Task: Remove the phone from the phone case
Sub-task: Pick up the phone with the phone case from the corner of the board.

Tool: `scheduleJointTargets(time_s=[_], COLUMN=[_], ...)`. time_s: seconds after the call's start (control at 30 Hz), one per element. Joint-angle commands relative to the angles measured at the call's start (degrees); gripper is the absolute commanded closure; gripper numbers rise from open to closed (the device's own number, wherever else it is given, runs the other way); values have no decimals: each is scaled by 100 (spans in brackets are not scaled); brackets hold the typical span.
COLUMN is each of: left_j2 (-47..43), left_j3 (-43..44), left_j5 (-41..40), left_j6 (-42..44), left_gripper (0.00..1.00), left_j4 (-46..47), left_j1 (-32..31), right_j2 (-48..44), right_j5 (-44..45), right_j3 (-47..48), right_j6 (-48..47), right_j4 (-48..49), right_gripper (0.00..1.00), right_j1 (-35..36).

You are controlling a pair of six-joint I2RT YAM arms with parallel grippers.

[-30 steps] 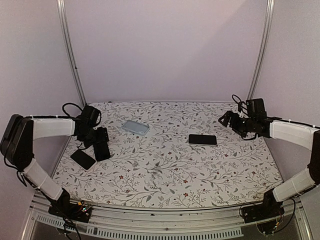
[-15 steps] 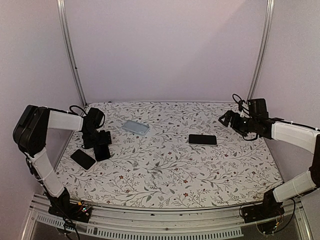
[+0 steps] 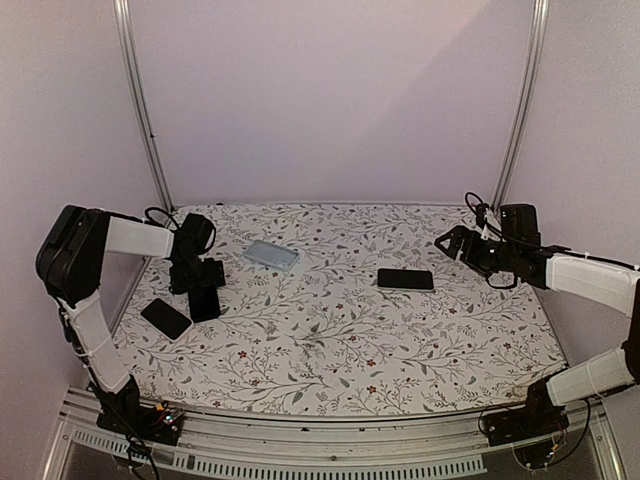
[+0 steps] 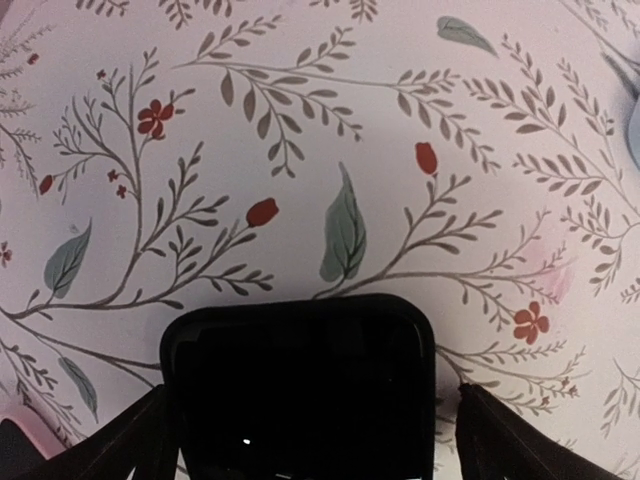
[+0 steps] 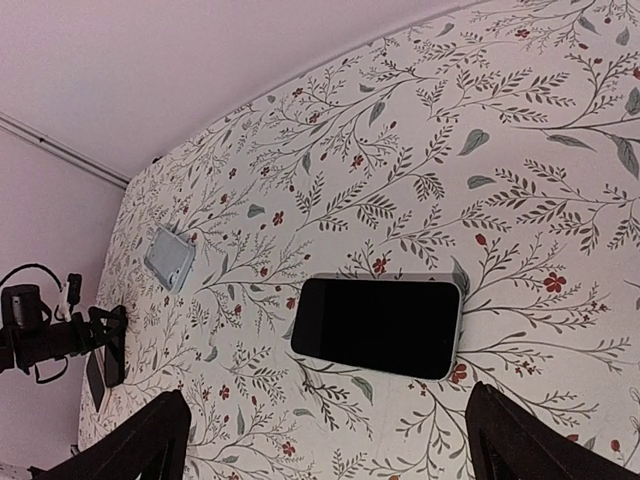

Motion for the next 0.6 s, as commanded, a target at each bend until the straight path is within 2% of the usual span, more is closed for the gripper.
scheduleJointTargets(time_s=[0.0,0.17,0.33,0.57], left_j2=[192,173,150,-114], left_j3=[45,60,9,-62], left_j5=[-26,240,420,603], left_j6=[93,110,88,-3], left_gripper=[8,20,39,55], left_j4=[-236,-198,-133,-62], left_j1=[-106,-112,-120,-222], right_j2=[-169,-116,99,475], right_j5=[-270,-615,-862,-956], right_j3=[-122,-166,-48,109], right_j6=[35,165,203,190], right_j4=[415,599,619,622], right_gripper=[1,1,1,1], right_j1=[31,38,54,240])
